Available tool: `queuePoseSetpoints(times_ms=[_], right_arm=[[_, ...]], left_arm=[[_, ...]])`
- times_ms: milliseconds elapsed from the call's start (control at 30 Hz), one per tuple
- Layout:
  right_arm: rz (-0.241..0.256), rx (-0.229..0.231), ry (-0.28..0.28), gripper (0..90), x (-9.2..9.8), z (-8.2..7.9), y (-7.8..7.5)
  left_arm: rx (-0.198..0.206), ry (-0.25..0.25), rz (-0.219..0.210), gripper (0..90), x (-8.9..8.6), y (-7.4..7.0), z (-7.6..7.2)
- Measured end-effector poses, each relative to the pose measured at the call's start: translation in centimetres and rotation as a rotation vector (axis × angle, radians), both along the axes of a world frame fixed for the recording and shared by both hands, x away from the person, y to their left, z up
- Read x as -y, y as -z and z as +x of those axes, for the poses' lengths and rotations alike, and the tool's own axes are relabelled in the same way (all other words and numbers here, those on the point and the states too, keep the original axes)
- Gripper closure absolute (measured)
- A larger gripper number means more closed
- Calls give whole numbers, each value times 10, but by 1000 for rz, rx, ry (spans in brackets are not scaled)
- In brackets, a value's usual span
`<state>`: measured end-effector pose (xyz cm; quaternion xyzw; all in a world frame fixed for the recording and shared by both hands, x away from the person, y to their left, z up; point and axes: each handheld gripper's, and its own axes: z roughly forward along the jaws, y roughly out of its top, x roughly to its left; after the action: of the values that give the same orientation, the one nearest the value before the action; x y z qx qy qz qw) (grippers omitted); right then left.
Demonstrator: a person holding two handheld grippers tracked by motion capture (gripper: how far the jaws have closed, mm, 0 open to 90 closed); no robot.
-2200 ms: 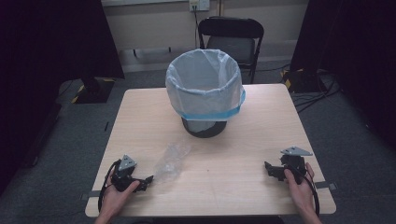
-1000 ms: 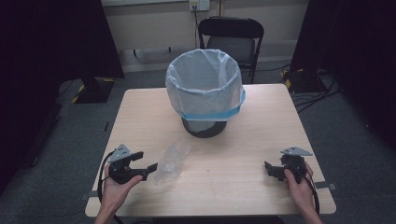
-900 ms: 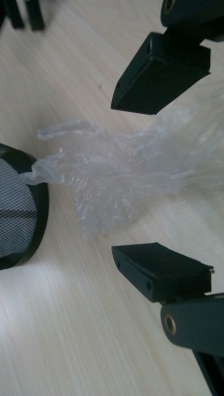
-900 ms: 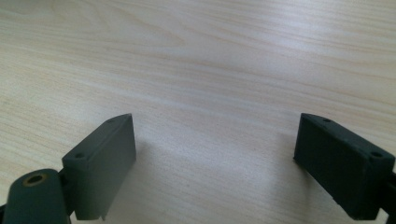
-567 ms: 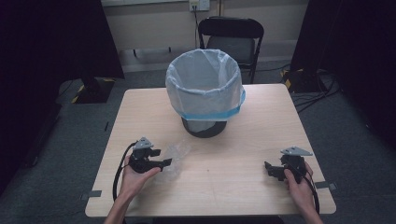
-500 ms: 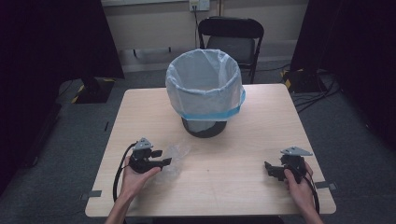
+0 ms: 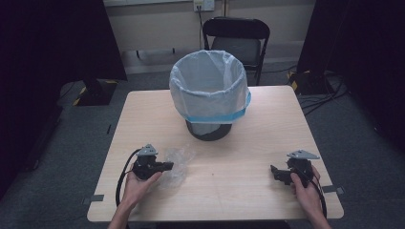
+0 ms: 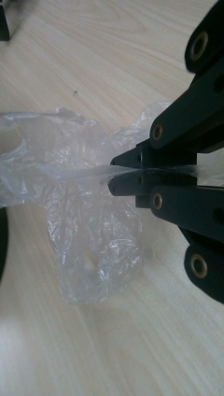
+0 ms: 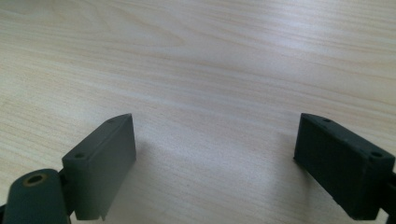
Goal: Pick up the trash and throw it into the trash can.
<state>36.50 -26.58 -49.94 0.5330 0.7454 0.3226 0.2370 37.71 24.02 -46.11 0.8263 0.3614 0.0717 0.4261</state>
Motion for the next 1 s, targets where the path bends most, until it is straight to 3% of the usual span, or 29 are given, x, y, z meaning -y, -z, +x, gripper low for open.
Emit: queuePoseSetpoints(times_ms=[167, 200, 367, 400, 567, 733, 933, 1000], right_arm=[[0, 0, 0, 114, 0, 0, 0], [0, 0, 0, 114, 0, 0, 0], [0, 0, 0, 114, 0, 0, 0], [0, 0, 0, 114, 0, 0, 0], [0, 0, 0, 114, 0, 0, 0], [0, 0, 0, 114, 0, 0, 0], [0, 0, 0, 114, 0, 0, 0], [0, 0, -1, 114, 0, 0, 0]], left_arm=[[16, -5, -41, 900, -5, -9, -5], [32, -6, -81, 900, -7, -13, -7], [71, -7, -113, 900, -8, -26, -7], [83, -1, -136, 900, -7, -32, -7], [121, 27, -150, 900, -3, -47, -8], [173, 50, -193, 900, 3, -70, -10], [212, 62, -210, 900, 6, -86, -11], [232, 68, -235, 900, 8, -96, -12]])
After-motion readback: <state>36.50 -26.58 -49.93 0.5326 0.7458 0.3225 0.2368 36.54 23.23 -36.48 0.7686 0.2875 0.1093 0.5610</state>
